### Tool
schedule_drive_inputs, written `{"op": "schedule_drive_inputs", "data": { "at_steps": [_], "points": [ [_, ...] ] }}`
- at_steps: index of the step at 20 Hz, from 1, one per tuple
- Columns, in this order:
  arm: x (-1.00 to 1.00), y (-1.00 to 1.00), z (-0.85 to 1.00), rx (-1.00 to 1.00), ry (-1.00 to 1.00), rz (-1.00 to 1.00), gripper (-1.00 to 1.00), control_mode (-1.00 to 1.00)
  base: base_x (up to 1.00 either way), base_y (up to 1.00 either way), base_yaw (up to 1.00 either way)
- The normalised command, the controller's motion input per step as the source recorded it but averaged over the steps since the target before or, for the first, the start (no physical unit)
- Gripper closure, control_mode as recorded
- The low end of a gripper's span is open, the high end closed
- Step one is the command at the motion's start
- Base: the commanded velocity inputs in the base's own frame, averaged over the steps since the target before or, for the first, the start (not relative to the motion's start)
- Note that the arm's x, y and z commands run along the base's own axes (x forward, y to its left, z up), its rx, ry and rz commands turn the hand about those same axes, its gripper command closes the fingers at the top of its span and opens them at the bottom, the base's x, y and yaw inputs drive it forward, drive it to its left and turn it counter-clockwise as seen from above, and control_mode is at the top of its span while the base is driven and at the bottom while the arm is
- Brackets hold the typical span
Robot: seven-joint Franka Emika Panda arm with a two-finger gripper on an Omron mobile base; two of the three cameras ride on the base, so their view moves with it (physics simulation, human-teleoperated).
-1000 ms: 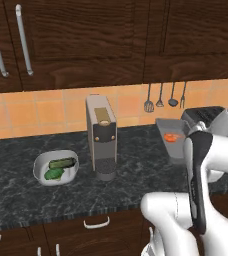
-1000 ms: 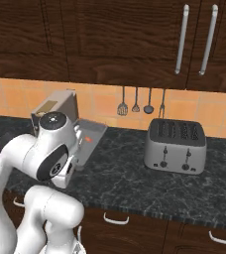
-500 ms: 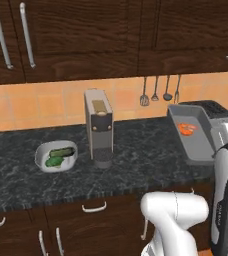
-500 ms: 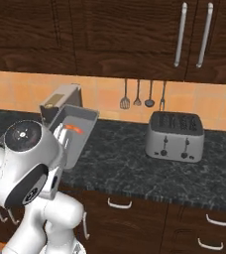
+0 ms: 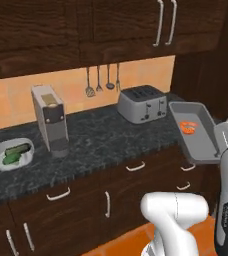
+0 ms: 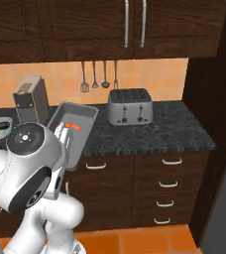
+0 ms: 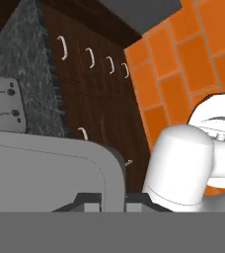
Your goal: Take the meat container that has the shrimp and place it on the second highest rack of the freezer. Then take the vegetable container that has the cucumber and broccoli and place it on the highest rack of the freezer.
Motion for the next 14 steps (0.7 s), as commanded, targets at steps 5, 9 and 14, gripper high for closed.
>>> {"op": "schedule_drive_inputs", "data": {
  "at_steps": [5,9,14],
  "points": [
    [0.0,0.0,0.0,0.0,0.0,0.0,1.0,1.0,-0.01,0.0,-0.76],
    [0.0,0.0,0.0,0.0,0.0,0.0,1.0,1.0,0.0,0.0,-0.85],
    [0.0,0.0,0.0,0.0,0.0,0.0,1.0,1.0,0.0,-0.11,-0.86]
  ]
}}
